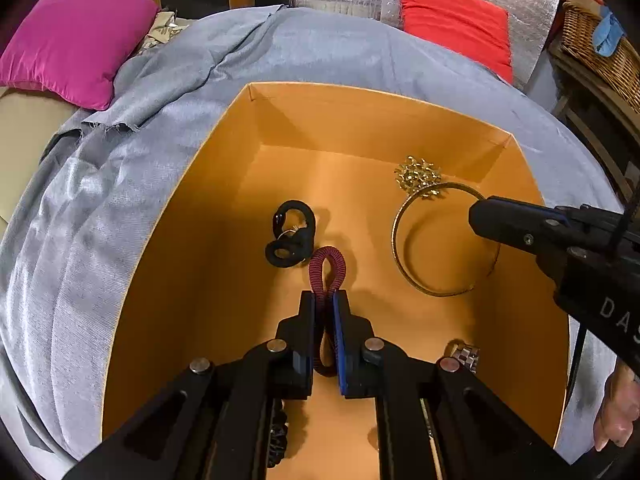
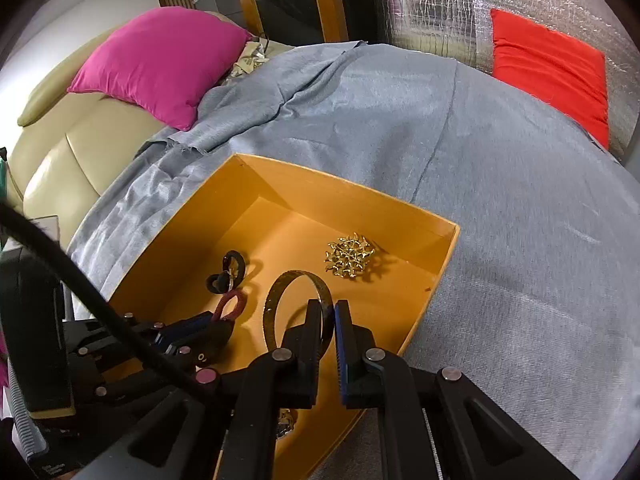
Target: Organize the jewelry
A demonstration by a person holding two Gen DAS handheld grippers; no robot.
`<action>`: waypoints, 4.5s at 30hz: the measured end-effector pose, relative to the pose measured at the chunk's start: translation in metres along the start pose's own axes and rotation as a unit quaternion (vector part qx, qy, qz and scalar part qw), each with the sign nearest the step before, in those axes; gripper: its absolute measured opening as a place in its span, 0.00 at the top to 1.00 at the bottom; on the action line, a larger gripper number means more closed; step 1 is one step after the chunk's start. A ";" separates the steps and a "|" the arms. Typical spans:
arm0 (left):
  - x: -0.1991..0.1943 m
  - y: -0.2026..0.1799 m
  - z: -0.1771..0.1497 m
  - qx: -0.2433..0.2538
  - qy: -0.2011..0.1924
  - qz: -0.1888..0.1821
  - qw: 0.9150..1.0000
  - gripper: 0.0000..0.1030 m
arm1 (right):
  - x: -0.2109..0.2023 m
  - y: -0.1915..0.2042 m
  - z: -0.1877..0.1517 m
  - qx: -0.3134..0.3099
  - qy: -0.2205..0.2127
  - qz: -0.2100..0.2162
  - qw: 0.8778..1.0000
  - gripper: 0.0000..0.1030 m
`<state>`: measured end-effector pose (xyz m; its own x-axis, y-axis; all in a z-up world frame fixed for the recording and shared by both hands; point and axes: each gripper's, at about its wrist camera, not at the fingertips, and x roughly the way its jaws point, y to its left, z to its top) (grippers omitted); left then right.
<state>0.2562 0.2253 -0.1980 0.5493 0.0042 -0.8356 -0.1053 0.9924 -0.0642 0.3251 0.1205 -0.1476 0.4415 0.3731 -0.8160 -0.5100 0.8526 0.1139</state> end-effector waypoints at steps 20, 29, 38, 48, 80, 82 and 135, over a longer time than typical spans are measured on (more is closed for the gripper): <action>-0.011 -0.006 0.004 0.015 -0.014 0.031 0.999 0.60 | -0.007 -0.014 0.001 0.048 0.014 0.031 0.998 0.90; -0.052 -0.009 0.000 0.023 -0.050 0.065 0.996 0.37 | -0.039 -0.023 -0.005 0.084 -0.011 0.066 0.994 0.90; -0.115 -0.019 -0.016 0.026 -0.092 0.097 0.991 0.32 | -0.097 -0.019 -0.026 0.094 -0.042 0.078 0.992 0.90; -0.206 -0.042 -0.051 0.028 -0.156 0.132 0.978 0.18 | -0.185 0.009 -0.068 0.077 -0.086 0.082 0.990 0.51; -0.360 -0.070 -0.126 0.024 -0.261 0.191 0.946 0.18 | -0.345 0.061 -0.169 0.047 -0.188 0.056 0.979 0.45; -0.364 -0.070 -0.129 0.023 -0.265 0.192 0.945 0.18 | -0.348 0.065 -0.173 0.046 -0.189 0.055 0.979 0.45; -0.381 -0.058 -0.167 0.008 -0.280 0.187 0.941 0.16 | -0.367 0.093 -0.204 0.034 -0.201 0.008 0.979 0.39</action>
<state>-0.0851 0.1453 0.0328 0.8277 0.4144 -0.3783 -0.3687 0.9099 0.1901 -0.0346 -0.0116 0.0470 0.6956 0.4881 -0.5271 -0.4742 0.8632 0.1735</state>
